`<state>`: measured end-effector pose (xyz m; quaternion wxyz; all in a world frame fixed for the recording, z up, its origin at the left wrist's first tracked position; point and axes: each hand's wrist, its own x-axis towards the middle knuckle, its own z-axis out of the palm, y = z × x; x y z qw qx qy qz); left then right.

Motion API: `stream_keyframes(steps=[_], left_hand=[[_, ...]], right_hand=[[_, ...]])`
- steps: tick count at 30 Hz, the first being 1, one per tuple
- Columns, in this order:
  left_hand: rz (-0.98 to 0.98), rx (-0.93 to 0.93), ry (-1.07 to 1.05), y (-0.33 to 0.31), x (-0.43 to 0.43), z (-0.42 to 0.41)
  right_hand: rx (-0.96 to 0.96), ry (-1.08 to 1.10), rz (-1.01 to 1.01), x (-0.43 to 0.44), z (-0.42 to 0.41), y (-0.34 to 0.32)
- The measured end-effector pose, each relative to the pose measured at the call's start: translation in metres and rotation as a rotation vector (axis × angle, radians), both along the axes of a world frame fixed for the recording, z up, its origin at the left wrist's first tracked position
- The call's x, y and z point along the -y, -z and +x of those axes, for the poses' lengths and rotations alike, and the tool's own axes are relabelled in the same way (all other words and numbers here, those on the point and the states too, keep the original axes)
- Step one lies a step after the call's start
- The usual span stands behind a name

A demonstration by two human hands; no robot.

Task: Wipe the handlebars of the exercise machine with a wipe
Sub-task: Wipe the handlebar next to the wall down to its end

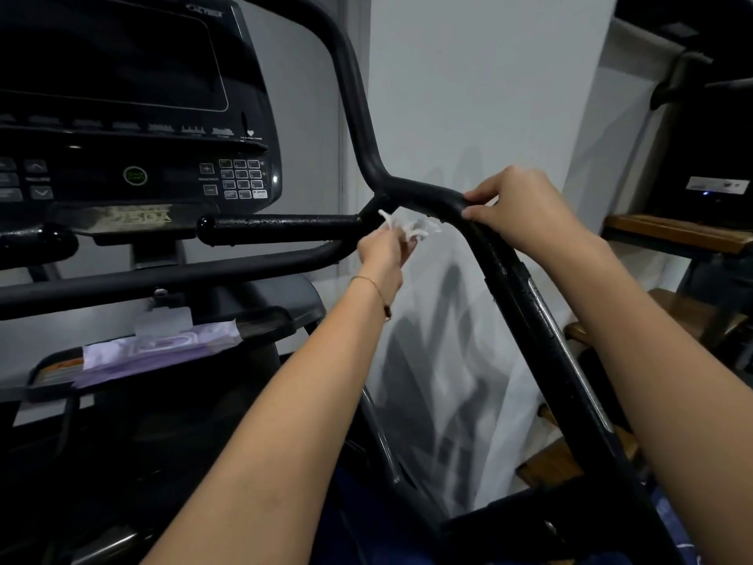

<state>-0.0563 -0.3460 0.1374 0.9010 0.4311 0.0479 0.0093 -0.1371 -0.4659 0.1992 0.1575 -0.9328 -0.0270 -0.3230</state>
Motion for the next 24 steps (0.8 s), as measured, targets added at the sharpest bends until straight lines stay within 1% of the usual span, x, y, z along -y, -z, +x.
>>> stream_keyframes(steps=[3,7,10,13,16,20,22,24], left_hand=[[-0.053,0.038,0.064,-0.010,0.013,-0.005],[-0.118,0.053,0.175,-0.004,0.022,-0.015],[-0.120,0.062,0.187,-0.008,0.022,-0.018],[-0.065,0.033,0.149,-0.014,0.018,-0.018],[-0.022,0.053,0.189,-0.013,0.017,-0.026],[-0.012,0.078,0.140,-0.018,0.014,-0.030],[0.059,0.119,0.139,-0.016,0.014,-0.039],[0.167,0.205,0.140,-0.010,0.015,-0.047]], right_hand=[[0.007,-0.006,0.005,-0.001,-0.003,0.002],[0.004,-0.005,-0.045,-0.002,-0.003,0.003],[0.006,-0.012,-0.043,-0.002,-0.005,0.002],[0.002,-0.016,-0.031,-0.002,-0.006,0.002],[0.008,-0.014,-0.039,-0.001,-0.005,0.003],[0.007,-0.011,-0.039,-0.002,-0.006,0.002],[0.010,-0.019,-0.033,-0.002,-0.006,0.003],[0.011,-0.025,-0.023,-0.001,-0.006,0.004]])
